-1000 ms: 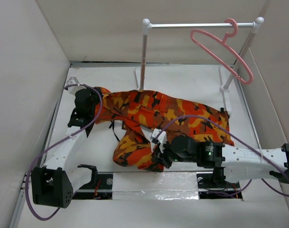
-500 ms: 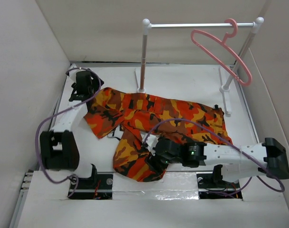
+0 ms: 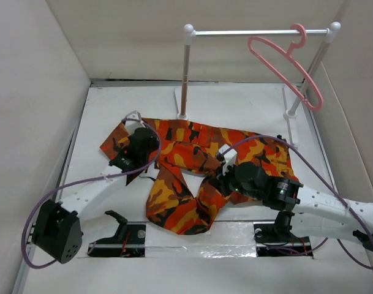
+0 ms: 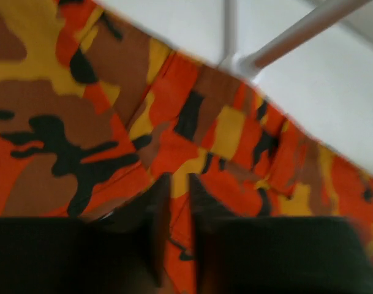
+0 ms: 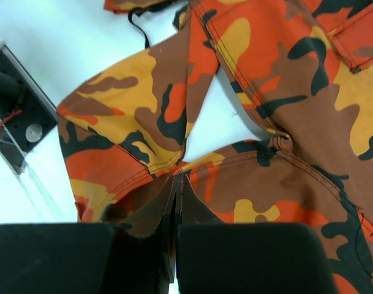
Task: Place the trousers on the hanger
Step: Flatten out the trousers at the center of the board.
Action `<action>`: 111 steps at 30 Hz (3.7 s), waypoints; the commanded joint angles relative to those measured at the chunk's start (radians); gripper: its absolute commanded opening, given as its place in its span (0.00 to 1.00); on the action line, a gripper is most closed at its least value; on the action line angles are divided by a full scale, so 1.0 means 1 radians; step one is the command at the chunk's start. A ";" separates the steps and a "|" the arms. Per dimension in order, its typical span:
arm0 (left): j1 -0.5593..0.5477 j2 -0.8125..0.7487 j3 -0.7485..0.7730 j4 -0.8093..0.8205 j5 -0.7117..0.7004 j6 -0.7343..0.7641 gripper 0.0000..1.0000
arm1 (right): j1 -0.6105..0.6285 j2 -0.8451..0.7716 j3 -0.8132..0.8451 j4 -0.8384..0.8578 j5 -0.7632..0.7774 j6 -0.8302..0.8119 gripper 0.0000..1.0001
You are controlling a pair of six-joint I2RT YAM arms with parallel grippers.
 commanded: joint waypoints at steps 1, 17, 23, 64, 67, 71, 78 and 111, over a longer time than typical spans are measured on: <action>-0.057 0.087 -0.072 -0.059 -0.113 -0.029 0.23 | -0.022 0.004 -0.011 0.050 -0.004 -0.018 0.00; -0.047 0.399 0.053 -0.030 -0.150 0.041 0.46 | -0.077 -0.035 -0.132 0.117 -0.104 0.006 0.00; 0.016 0.440 0.073 -0.018 -0.141 0.061 0.36 | -0.077 -0.025 -0.142 0.128 -0.123 0.005 0.00; 0.699 0.620 0.846 -0.299 -0.038 0.311 0.61 | -0.097 -0.094 -0.170 0.091 -0.059 0.031 0.02; 0.557 0.529 0.696 -0.192 -0.053 0.313 0.57 | -0.135 -0.089 -0.159 0.096 -0.021 0.062 0.00; 0.417 0.528 0.623 -0.228 -0.156 0.325 0.58 | -0.204 -0.104 -0.156 0.125 -0.093 0.056 0.00; 0.492 0.632 0.648 -0.380 -0.096 0.363 0.66 | -0.225 -0.134 -0.184 0.146 -0.153 0.045 0.07; 0.851 0.529 0.494 -0.358 -0.440 0.135 0.64 | -0.225 -0.083 -0.228 0.217 -0.268 0.031 0.37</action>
